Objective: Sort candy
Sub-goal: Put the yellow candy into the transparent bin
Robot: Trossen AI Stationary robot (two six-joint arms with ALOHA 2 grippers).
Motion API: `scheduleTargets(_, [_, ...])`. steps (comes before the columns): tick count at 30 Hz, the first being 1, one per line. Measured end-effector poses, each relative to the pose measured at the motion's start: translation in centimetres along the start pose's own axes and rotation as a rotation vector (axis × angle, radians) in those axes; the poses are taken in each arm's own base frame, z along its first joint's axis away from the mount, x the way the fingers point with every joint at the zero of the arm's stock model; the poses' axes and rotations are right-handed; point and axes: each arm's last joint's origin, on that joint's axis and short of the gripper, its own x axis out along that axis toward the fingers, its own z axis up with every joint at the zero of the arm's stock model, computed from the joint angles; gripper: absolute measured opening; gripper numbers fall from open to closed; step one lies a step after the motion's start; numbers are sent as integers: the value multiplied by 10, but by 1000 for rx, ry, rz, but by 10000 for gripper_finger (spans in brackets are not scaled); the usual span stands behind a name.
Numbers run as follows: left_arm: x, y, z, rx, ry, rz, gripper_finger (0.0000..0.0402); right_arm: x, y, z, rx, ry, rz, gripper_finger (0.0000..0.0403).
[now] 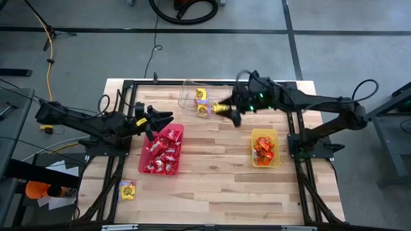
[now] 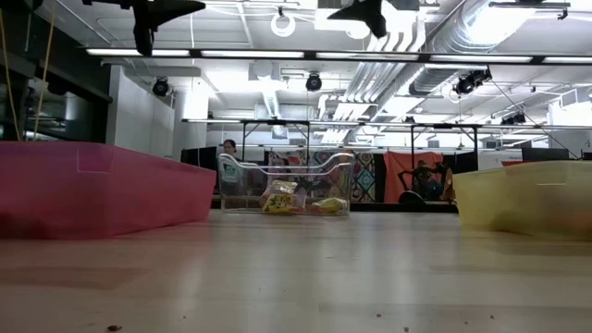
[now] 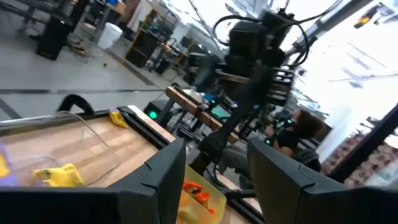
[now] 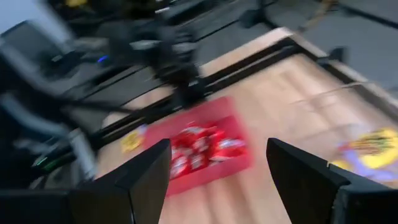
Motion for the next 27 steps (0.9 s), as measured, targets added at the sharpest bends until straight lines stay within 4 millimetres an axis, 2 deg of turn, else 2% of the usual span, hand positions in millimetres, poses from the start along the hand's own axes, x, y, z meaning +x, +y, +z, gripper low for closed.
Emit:
scheduleTargets(6, [11, -3, -9, 54, 19, -39, 158, -9, 60, -23, -70, 51, 146, 258])
scheduleTargets(9, [14, -3, -13, 88, 30, -33, 158, -6, 83, -37, -89, 51, 128, 258])
scheduleTargets(13, [15, -3, -15, 127, 37, -30, 158, 3, 103, -53, -120, 26, 38, 258])
scheduleTargets(17, [15, -3, -14, 166, 32, -33, 158, 9, 111, -56, -122, -16, 19, 258])
scheduleTargets(22, [15, -3, -14, 157, 37, -41, 158, 11, 108, -54, -109, -24, 12, 258])
scheduleTargets(25, [18, -11, -7, 98, 143, -42, 158, 12, 106, -53, -100, -29, 5, 258])
scheduleTargets(27, [19, -21, 0, 96, 303, -46, 158, 12, 103, -52, -84, -27, -3, 258])
